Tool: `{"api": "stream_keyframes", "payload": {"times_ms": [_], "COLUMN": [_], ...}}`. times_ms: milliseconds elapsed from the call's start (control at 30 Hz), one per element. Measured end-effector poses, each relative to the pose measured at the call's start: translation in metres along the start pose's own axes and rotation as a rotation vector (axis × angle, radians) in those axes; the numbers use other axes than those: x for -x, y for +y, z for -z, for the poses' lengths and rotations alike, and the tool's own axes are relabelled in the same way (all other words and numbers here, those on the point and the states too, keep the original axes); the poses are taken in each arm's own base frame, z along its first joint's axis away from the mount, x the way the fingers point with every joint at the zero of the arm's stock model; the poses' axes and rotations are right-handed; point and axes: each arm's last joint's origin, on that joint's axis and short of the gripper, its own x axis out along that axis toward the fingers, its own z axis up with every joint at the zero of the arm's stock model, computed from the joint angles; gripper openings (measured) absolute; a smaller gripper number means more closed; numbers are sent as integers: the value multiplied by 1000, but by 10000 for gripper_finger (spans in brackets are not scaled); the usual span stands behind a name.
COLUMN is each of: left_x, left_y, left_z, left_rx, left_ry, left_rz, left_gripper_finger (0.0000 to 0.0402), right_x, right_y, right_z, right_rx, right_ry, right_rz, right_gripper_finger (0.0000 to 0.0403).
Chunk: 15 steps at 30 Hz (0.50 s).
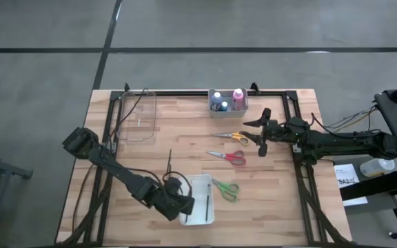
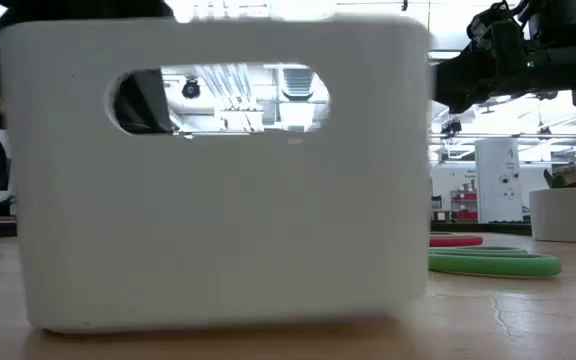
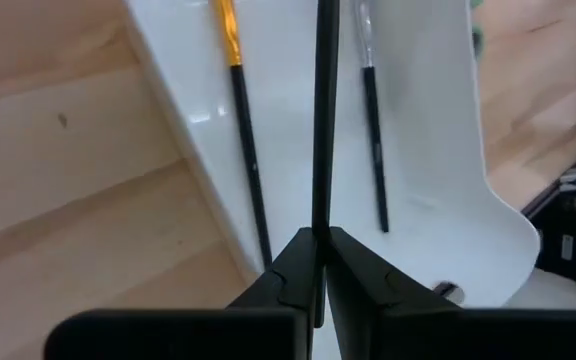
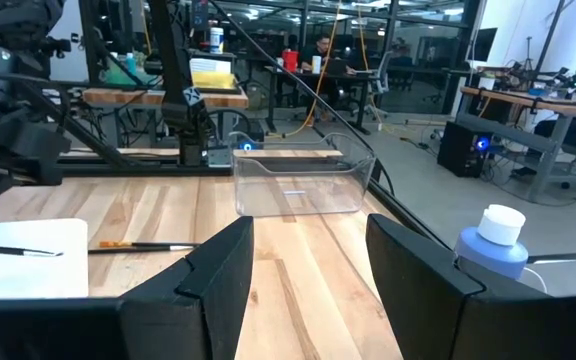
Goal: Pick & Place Paint Supplies
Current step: Put the left silver liner brush into the gray bin, then put the gold paint brush into the white bin
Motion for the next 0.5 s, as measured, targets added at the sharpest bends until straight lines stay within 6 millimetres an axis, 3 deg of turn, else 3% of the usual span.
{"api": "stream_keyframes", "payload": {"times_ms": [167, 500], "left_x": [-3, -3], "left_y": [6, 4], "left_z": [-1, -1], "left_rx": [24, 19], "left_ry": [-5, 2], "left_rz": [-18, 10], "left_gripper_finger": [38, 123], "right_x": [0, 0], "right_y": [0, 0], "right_z": [0, 0], "right_rx": [0, 0], "right_ry": [0, 0], "right_rz": [1, 1], "right_gripper_finger": [193, 193]}}
